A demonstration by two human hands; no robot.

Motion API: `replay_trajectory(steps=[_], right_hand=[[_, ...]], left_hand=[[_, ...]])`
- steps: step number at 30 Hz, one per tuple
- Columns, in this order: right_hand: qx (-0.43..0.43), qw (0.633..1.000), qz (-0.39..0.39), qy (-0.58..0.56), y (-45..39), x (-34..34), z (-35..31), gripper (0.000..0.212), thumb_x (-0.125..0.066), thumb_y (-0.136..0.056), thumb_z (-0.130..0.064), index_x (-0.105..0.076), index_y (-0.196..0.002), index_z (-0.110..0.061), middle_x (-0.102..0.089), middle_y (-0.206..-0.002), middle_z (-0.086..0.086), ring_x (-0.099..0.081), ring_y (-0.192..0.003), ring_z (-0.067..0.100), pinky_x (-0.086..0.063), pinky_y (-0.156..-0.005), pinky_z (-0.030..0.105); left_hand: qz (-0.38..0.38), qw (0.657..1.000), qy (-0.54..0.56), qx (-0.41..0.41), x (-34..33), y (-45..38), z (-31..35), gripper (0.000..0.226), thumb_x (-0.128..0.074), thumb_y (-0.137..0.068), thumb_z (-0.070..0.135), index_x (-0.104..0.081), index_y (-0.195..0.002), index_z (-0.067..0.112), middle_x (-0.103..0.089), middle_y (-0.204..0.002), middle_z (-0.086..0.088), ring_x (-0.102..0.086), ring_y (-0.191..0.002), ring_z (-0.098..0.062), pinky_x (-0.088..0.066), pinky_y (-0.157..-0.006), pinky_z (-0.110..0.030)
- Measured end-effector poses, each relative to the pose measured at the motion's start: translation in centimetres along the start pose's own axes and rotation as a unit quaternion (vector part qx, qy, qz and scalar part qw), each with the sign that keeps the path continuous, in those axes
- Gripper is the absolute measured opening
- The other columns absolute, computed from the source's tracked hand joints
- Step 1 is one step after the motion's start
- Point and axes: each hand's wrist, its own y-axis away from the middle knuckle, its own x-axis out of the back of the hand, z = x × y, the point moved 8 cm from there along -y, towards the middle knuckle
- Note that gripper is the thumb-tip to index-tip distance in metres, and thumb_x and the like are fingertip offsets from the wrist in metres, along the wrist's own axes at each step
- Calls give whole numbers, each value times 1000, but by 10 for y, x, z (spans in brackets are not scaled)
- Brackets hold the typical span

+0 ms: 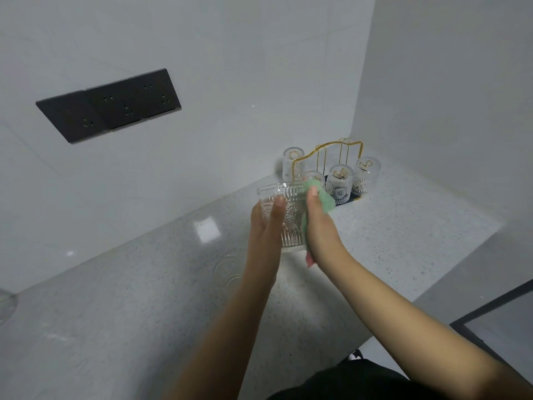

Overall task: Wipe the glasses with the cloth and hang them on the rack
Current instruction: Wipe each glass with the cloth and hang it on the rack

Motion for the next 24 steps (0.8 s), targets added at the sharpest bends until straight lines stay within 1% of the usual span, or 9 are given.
replay_trajectory(steps=[3,5,6,8,11,14,18,21,24], right_hand=[[-68,998,-3,-2,-3,5,15,75,-12,-86,-73,-49,-125,-21,-61,-109,18,-59,-68,16,-43,-36,18],[-28,1000,-10,-4,4,-2,12,74,-15,-87,-71,-35,-141,-25,-51,-133,19,-62,-98,30,-53,-61,28],[-8,1000,-11,-11,9,-5,9,66,-17,-92,-63,-27,-146,-26,-44,-139,19,-54,-116,35,-52,-76,31],[51,998,-19,-30,12,-9,4,59,-21,-95,-49,-11,-149,-27,-30,-151,8,-36,-135,19,-38,-90,8],[88,996,-9,-21,7,-6,0,68,-23,-87,-64,-15,-147,-34,-46,-127,-7,-52,-100,5,-49,-71,18],[-29,999,-1,-12,-5,4,15,76,-16,-84,-73,-36,-138,-25,-55,-122,6,-60,-82,18,-53,-51,24],[-35,997,11,-63,-26,20,5,94,-21,-71,-84,-44,-138,-22,-49,-140,7,-47,-127,20,-35,-110,42],[9,1000,-9,10,-31,31,-18,67,-18,-93,-61,-54,-130,-18,-56,-131,2,-47,-126,15,-29,-112,33],[43,982,-69,169,-20,27,-27,70,-15,-96,-55,-61,-117,-7,-63,-117,12,-57,-111,19,-37,-102,31]], left_hand=[[-25,1000,-12,-13,0,-8,-3,51,-66,-78,57,-60,-118,25,-70,-110,11,-66,-101,5,-51,-85,-21],[-23,999,-19,-14,3,-12,-3,63,-64,-82,61,-61,-126,16,-70,-118,-3,-66,-112,-17,-53,-94,-38],[-14,1000,-16,-12,5,-13,-2,72,-62,-81,64,-56,-132,13,-69,-120,-5,-65,-113,-20,-53,-95,-39],[30,999,-5,14,12,-12,-4,80,-60,-81,62,-43,-142,13,-63,-118,4,-61,-106,-9,-51,-85,-22],[20,1000,-7,15,7,-6,-4,57,-53,-91,51,-49,-131,10,-61,-104,9,-61,-89,6,-46,-69,-10],[-27,1000,11,2,-1,-7,-4,59,-70,-78,53,-58,-122,16,-71,-111,-1,-69,-101,-7,-56,-85,-28],[-139,989,33,28,-6,-9,-8,54,-65,-78,49,-64,-119,13,-72,-109,-13,-71,-98,-31,-57,-84,-46],[-179,982,5,66,-4,-8,-18,49,-64,-82,44,-65,-117,11,-72,-110,-15,-70,-100,-31,-57,-85,-42],[-203,973,15,104,0,-10,-22,56,-65,-81,45,-64,-119,5,-68,-116,-22,-67,-103,-37,-54,-88,-44]])
